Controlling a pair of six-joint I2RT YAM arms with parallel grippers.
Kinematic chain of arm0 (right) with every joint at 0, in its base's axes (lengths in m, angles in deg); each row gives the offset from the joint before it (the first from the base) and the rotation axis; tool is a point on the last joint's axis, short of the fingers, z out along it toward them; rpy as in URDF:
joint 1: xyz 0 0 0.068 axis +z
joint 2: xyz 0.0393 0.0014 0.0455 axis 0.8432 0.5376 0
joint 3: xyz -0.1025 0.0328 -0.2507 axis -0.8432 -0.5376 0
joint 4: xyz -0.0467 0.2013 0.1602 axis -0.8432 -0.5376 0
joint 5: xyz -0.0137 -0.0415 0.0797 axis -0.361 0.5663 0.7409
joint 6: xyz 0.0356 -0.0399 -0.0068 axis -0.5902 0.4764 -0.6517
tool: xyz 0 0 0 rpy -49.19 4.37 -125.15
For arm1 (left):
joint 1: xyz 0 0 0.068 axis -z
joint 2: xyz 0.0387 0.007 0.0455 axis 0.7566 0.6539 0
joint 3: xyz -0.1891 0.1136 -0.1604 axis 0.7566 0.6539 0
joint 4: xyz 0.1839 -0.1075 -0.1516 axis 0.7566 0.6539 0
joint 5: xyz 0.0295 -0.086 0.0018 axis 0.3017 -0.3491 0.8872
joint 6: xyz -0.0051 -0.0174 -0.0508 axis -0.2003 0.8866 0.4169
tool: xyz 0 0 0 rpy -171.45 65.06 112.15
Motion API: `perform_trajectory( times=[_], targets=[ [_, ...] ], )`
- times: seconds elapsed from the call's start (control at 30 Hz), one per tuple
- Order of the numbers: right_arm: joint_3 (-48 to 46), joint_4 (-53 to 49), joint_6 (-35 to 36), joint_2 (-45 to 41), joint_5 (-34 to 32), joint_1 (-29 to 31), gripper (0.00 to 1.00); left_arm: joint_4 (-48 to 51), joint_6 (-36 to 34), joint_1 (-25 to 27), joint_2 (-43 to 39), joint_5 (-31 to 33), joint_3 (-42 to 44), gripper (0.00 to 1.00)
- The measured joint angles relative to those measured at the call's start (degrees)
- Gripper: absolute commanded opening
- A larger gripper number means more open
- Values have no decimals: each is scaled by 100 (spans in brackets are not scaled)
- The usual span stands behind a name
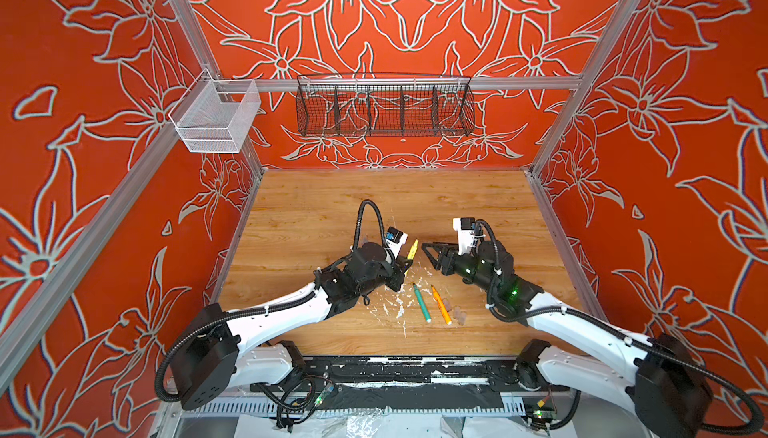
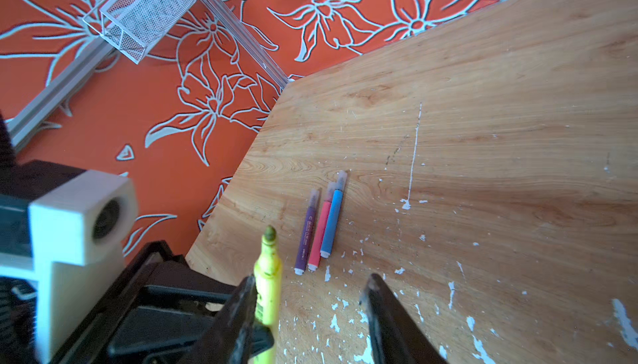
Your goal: Insert the pens into the pen caps
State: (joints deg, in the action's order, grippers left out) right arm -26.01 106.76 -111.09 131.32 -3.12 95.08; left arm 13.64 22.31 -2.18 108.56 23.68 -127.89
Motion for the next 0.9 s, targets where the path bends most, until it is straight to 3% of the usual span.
perform_trajectory(
  times=[0.47,0.6,0.77,0.87,0.9],
  targets=[
    [0,96,-195,155,149,35,44,-37,-26,0,162,-562,-162,0],
    [0,223,-310,372,236,125,32,-33,-26,0,251,-636,-214,0],
    [55,304,-424,619,396,221,5,22,-33,0,334,-623,-225,0],
    [90,313,-492,726,472,223,0,68,-37,-7,402,-599,-269,2],
    [92,337,-518,754,472,223,0,98,-33,-13,428,-595,-297,9]
  ],
)
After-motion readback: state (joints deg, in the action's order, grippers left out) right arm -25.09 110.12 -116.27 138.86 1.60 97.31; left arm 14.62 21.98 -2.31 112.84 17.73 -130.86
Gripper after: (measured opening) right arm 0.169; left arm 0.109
